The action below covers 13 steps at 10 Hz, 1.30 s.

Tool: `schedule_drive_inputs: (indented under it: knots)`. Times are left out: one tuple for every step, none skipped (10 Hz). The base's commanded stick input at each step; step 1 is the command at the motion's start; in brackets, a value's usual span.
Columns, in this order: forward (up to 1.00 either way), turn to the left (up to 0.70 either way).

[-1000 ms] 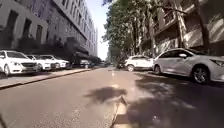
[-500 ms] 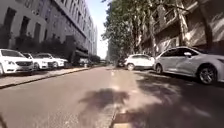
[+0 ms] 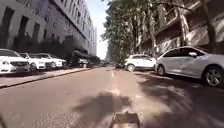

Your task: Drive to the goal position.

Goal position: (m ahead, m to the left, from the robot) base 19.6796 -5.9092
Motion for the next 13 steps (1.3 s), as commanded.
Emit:
schedule_drive_inputs:
  knots:
    - [0.7, 0.0]
    - [0.7, 0.0]
    - [0.7, 0.0]
    - [0.7, 0.0]
    - [0.7, 0.0]
    - [0.7, 0.0]
    - [0.7, -0.05]
    - [0.7, -0.14]
    - [0.7, -0.14]
    - [0.7, -0.14]
    - [0.7, -0.12]
    - [0.7, -0.04]
    - [0.7, 0.0]
